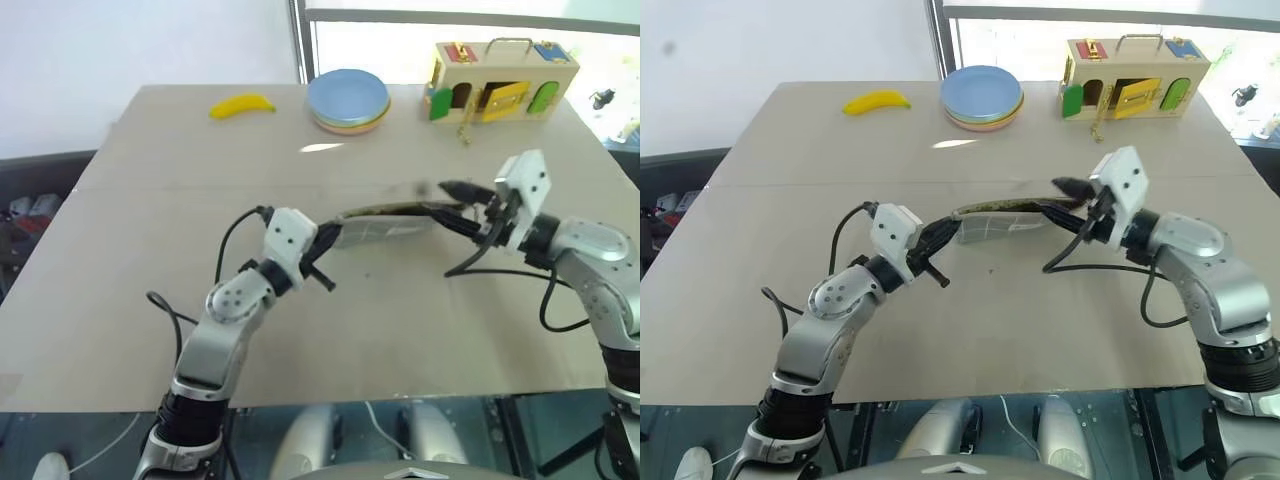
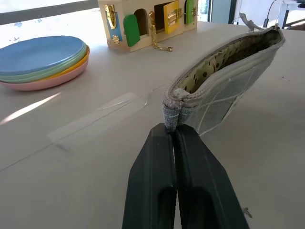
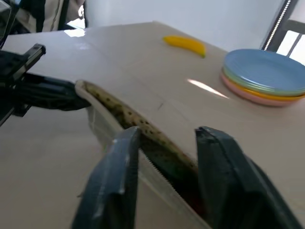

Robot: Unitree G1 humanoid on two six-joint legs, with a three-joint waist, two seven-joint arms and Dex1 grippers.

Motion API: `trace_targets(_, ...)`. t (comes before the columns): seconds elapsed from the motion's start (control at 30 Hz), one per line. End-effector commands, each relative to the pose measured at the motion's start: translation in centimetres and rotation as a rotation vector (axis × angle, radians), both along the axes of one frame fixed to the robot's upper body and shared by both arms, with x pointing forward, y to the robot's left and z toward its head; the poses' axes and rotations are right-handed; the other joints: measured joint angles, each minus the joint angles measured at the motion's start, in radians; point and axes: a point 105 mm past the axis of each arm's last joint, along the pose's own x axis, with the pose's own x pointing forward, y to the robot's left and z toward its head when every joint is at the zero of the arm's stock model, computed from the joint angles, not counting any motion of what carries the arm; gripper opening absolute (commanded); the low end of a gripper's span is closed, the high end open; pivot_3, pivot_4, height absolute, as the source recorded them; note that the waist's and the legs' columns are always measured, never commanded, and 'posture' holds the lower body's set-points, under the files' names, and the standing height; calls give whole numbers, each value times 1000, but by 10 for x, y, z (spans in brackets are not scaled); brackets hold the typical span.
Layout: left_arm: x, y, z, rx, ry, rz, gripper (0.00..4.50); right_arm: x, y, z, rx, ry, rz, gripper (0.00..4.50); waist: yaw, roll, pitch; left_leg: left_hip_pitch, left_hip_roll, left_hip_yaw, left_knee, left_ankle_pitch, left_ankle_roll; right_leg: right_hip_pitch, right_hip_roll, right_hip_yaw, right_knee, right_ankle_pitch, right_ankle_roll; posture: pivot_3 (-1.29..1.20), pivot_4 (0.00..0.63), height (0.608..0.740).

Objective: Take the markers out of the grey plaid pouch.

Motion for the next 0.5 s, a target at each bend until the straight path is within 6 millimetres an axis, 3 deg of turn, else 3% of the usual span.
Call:
trace_targets(0.03,-6,-7,16,-8,-79,-20,0,3,4,5,-11,-53,6,37,0,0,0,0,0,0,0,0,0,0,0,0,0,0,0,0,150,740)
trace_targets(0.23,-8,-8,16,-12,-79,-21,0,14,8,-2,-37,-55,-7,37,-3,0,0,0,0,0,0,0,0,0,0,0,0,0,0,0,150,740)
trace_targets(0.5,-7,-13,17,-18,-86,-35,0,22,9,-37,-307,-81,53,37,-7,0,0,0,0,0,0,0,0,0,1,0,0,0,0,0,150,740)
